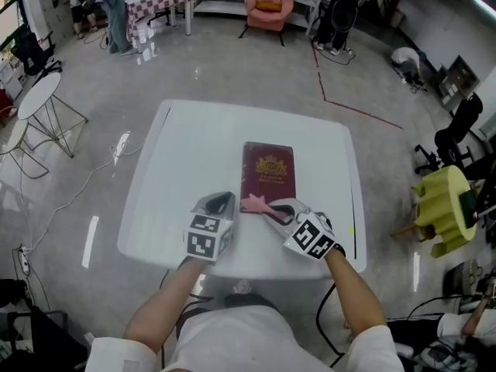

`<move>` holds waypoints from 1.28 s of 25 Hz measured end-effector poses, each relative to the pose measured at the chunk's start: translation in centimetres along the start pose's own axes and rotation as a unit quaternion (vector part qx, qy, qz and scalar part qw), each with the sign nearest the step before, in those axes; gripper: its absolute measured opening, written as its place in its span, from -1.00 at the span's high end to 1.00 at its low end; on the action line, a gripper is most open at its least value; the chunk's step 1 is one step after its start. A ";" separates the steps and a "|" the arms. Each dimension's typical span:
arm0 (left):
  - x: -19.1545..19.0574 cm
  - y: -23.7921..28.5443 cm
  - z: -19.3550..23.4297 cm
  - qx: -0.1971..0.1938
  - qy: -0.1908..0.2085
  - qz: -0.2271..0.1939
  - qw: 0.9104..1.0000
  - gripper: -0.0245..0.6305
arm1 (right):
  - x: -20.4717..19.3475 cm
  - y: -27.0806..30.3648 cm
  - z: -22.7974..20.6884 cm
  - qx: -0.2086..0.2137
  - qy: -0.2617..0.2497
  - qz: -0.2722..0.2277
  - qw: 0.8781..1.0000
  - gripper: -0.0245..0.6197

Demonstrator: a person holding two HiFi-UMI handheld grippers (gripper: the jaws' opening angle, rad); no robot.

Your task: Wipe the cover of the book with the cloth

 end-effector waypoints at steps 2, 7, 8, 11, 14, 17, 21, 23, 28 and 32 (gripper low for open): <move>-0.2 0.3 0.1 0.002 -0.003 0.000 1.000 0.91 | 0.2 -0.3 -0.4 0.004 -0.008 0.004 1.000 0.80; -0.5 1.3 0.7 0.015 -0.009 -0.002 1.000 0.91 | 1.9 -0.6 -4.4 0.010 -0.063 0.026 0.998 0.80; -0.6 1.4 0.8 0.018 -0.009 -0.002 1.000 0.91 | 2.3 -0.4 -5.4 0.015 -0.077 0.033 0.996 0.80; -0.6 1.7 1.2 0.027 -0.006 0.000 1.000 0.91 | 3.4 0.9 -8.7 0.030 -0.109 0.052 0.992 0.80; -0.6 2.3 1.6 0.039 -0.015 0.002 0.999 0.91 | 3.7 2.5 -11.5 0.051 -0.140 0.073 0.986 0.80; -0.8 2.7 2.5 0.056 -0.023 0.002 0.998 0.91 | 3.5 4.5 -13.5 0.077 -0.170 0.092 0.978 0.80; -1.2 2.4 4.7 0.085 -0.026 0.000 0.996 0.91 | 2.9 7.7 -15.5 0.104 -0.190 0.116 0.969 0.80; -1.4 1.9 5.7 0.103 -0.033 -0.001 0.994 0.91 | 2.3 9.3 -16.2 0.119 -0.209 0.138 0.961 0.80; -2.2 0.4 7.3 0.142 -0.032 -0.006 0.989 0.91 | 0.6 12.9 -17.1 0.157 -0.268 0.182 0.933 0.80; -2.3 -1.1 8.1 0.165 -0.028 -0.009 0.986 0.91 | -0.6 14.1 -17.3 0.193 -0.319 0.218 0.902 0.80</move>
Point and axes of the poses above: the fingertips, and each gripper's own axes: y forward along the fingers, z to its left, x out of its top, the point moved 2 cm from there along -y, backward along the fingers, and after that the axes turned 12 degrees about -z, right-handed, at the moved point
